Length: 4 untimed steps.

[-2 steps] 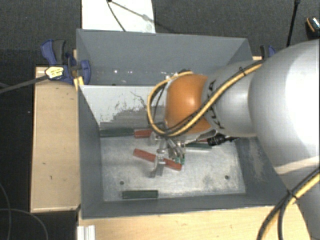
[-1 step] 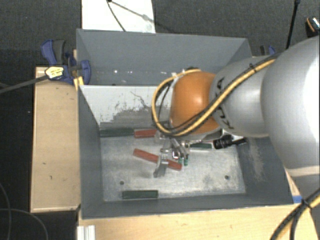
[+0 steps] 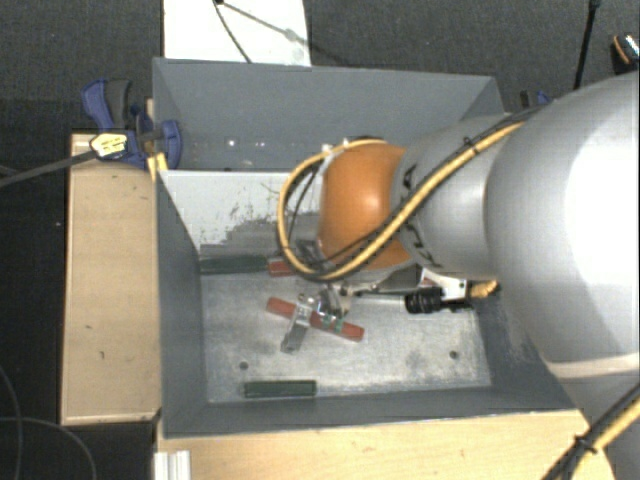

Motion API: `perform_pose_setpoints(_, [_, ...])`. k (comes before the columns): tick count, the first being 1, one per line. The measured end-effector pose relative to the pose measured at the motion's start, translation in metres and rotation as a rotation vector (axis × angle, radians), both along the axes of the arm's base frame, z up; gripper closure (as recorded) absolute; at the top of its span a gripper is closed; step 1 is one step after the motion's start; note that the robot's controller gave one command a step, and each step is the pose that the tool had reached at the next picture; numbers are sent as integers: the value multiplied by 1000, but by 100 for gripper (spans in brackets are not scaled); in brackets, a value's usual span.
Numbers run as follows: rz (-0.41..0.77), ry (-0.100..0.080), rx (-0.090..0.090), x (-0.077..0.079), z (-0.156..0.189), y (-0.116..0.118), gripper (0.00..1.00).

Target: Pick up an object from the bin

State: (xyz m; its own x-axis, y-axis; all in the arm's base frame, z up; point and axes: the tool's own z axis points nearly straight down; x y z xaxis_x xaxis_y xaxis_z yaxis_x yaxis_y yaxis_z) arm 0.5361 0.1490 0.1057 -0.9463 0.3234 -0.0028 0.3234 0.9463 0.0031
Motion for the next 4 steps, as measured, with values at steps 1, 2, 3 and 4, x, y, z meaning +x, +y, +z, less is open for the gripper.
perform_pose_setpoints(1, [-133,7,-3,0,-36,-24,0])
perform_pose_setpoints(2, [-134,7,-1,-1,-36,-24,0])
perform_pose_setpoints(3, [-136,7,-1,0,-36,-24,100])
perform_pose_setpoints(4, [-133,-5,1,2,53,-23,100])
